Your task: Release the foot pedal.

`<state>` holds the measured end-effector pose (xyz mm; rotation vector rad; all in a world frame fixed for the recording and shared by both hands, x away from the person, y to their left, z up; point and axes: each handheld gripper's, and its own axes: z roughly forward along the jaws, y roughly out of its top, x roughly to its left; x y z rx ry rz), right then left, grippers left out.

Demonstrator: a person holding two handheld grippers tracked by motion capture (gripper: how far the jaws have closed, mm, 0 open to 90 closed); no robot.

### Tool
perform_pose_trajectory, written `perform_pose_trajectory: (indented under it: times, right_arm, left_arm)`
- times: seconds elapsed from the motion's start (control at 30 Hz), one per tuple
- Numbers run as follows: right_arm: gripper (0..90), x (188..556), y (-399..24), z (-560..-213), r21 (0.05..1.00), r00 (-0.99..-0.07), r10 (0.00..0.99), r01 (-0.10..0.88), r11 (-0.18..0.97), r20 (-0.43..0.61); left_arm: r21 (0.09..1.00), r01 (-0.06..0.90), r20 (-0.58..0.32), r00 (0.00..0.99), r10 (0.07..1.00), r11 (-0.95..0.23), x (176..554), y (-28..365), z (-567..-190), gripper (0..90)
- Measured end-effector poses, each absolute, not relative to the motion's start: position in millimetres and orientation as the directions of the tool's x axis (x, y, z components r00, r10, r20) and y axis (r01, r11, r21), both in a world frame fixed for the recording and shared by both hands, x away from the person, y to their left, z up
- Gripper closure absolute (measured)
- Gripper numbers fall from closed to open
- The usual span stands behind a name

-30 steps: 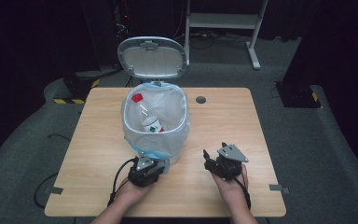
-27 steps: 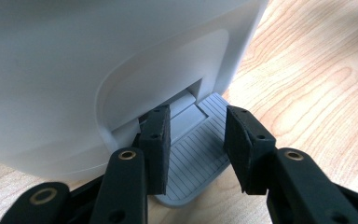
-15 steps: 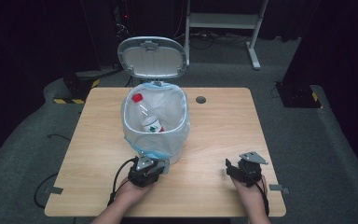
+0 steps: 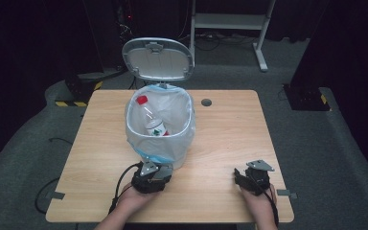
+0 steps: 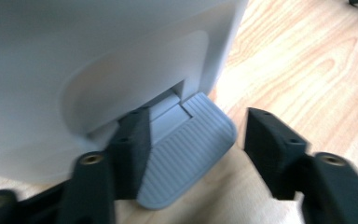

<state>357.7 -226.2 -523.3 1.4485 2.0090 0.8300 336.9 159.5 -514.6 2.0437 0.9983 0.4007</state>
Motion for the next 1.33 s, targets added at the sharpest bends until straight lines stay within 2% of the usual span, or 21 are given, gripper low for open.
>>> perform_pose_trajectory:
  times: [0.13,0.3,0.4,0.43,0.63,0.73,0.77,0.9,1.33]
  right_arm:
    - [31.3,358,-226,-523,0.733,-0.295,0.955,0.640,0.230,-0.043]
    - [30.9,359,-227,-524,0.730,-0.300,0.954,0.647,0.219,-0.020]
    - [30.5,358,-226,-524,0.729,-0.296,0.955,0.649,0.217,-0.020]
    - [30.5,358,-226,-524,0.729,-0.296,0.955,0.649,0.217,-0.020]
    - [30.5,359,-225,-524,0.731,-0.295,0.955,0.648,0.216,-0.020]
    - [32.1,359,-225,-524,0.732,-0.301,0.954,0.646,0.216,-0.016]
    - [32.7,360,-225,-524,0.732,-0.301,0.953,0.646,0.216,-0.015]
    - [32.9,362,-223,-524,0.732,-0.297,0.955,0.647,0.214,-0.016]
    - [34.3,361,-220,-524,0.733,-0.283,0.959,0.648,0.205,-0.018]
  left_arm:
    - [0.800,0.515,-0.099,0.620,0.779,-0.309,329,176,-508,32.6]
    - [0.800,0.508,-0.064,0.602,0.796,-0.320,321,200,-511,26.5]
    - [0.776,0.554,-0.057,0.537,0.842,-0.300,322,235,-518,22.5]
    - [0.776,0.554,-0.057,0.537,0.842,-0.300,322,235,-518,22.1]
    - [0.741,0.609,-0.029,0.449,0.893,-0.283,326,291,-520,20.0]
    - [0.695,0.645,0.004,0.437,0.899,-0.317,331,313,-523,20.3]
    - [0.697,0.647,0.000,0.431,0.902,-0.309,332,316,-524,16.9]
    - [0.719,0.630,-0.002,0.425,0.905,-0.294,332,323,-527,14.9]
    - [0.742,0.606,-0.004,0.433,0.901,-0.288,325,323,-530,17.1]
